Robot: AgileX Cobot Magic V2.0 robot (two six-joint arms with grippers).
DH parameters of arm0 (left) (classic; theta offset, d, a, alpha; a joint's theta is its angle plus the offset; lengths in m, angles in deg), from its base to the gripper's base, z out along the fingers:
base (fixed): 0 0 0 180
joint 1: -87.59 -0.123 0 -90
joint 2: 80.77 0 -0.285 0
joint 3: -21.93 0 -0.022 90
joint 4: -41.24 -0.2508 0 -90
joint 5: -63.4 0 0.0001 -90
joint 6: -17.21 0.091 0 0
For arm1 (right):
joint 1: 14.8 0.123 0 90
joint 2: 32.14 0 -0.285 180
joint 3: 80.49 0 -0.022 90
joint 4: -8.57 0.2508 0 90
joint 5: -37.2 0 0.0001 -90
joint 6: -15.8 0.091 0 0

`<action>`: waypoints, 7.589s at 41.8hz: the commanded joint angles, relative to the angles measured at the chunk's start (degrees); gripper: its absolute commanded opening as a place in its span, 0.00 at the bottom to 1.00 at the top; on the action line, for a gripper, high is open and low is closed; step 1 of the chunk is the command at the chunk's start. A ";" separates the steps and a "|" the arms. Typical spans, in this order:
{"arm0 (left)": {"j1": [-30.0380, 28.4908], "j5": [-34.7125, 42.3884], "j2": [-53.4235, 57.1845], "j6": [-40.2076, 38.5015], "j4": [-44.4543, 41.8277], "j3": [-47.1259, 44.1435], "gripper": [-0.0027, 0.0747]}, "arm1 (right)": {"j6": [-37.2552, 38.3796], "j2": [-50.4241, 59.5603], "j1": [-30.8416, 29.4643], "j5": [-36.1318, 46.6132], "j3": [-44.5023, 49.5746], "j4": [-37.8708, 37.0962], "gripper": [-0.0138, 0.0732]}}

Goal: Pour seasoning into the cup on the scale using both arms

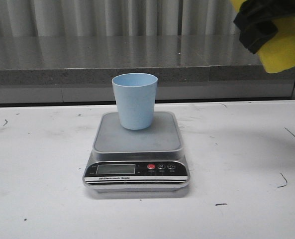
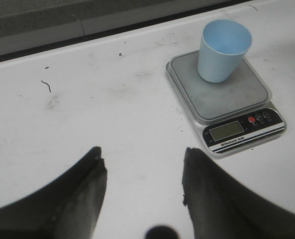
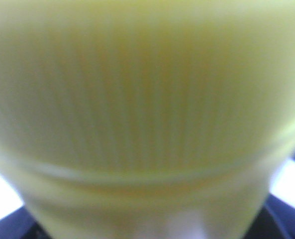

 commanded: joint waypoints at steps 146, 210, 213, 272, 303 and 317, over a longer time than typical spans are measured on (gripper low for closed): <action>-0.28 4.11 0.13 -0.39 -0.03 1.52 0.49 | -24.21 54.52 -4.51 -32.18 11.00 39.18 0.91; -18.40 38.95 30.51 -0.39 0.36 -36.41 0.01 | -24.21 54.51 -4.51 -32.98 11.00 39.08 0.08; -20.06 41.69 33.35 -0.49 1.08 -40.25 0.01 | -24.21 54.51 -4.51 -32.98 11.00 39.08 0.08; -20.28 51.28 40.21 -0.49 5.06 -48.66 0.01 | -24.21 54.46 -4.51 -33.02 11.00 39.08 0.08; -20.28 51.28 40.21 -0.49 5.06 -48.66 0.01 | -24.21 79.12 -15.53 7.58 47.96 33.24 0.08; -20.28 51.28 40.11 -0.49 5.06 -48.66 0.01 | -24.16 83.27 -16.72 18.28 60.53 34.32 0.08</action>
